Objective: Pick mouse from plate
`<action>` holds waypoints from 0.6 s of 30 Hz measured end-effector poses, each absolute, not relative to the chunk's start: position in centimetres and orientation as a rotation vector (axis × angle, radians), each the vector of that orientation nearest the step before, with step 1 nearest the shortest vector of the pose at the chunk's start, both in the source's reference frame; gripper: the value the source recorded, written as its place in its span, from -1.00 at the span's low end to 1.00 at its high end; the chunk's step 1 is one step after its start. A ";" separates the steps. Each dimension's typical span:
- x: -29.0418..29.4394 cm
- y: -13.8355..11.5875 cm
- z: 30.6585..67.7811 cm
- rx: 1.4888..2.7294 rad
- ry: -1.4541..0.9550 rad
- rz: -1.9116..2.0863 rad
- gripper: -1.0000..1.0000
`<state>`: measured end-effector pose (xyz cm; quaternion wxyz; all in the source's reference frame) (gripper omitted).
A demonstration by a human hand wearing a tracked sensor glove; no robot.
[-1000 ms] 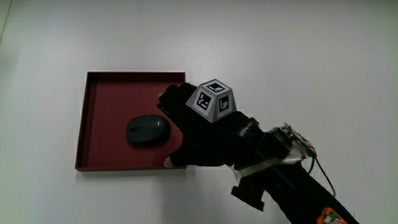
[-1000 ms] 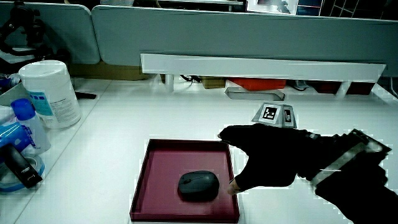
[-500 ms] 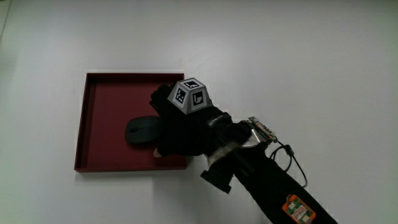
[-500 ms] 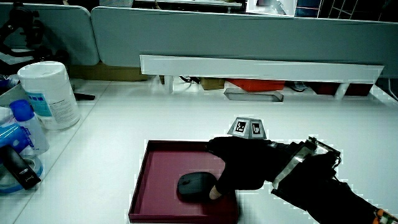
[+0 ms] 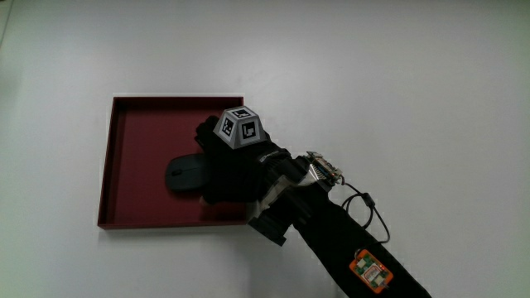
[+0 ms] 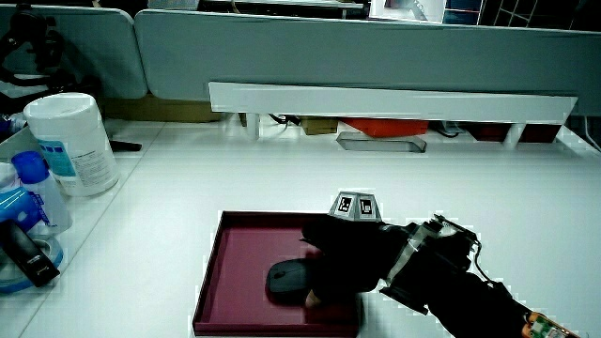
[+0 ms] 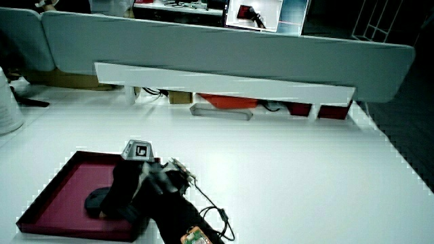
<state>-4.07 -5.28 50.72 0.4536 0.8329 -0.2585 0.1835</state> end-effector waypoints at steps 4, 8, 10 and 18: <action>-4.5 -5.2 51.4 2.048 -0.627 0.461 0.00; -5.0 -5.1 51.7 2.057 -0.624 0.441 0.00; -5.1 -5.0 51.8 2.037 -0.638 0.451 0.00; -5.3 -4.8 51.6 2.085 -0.652 0.458 0.29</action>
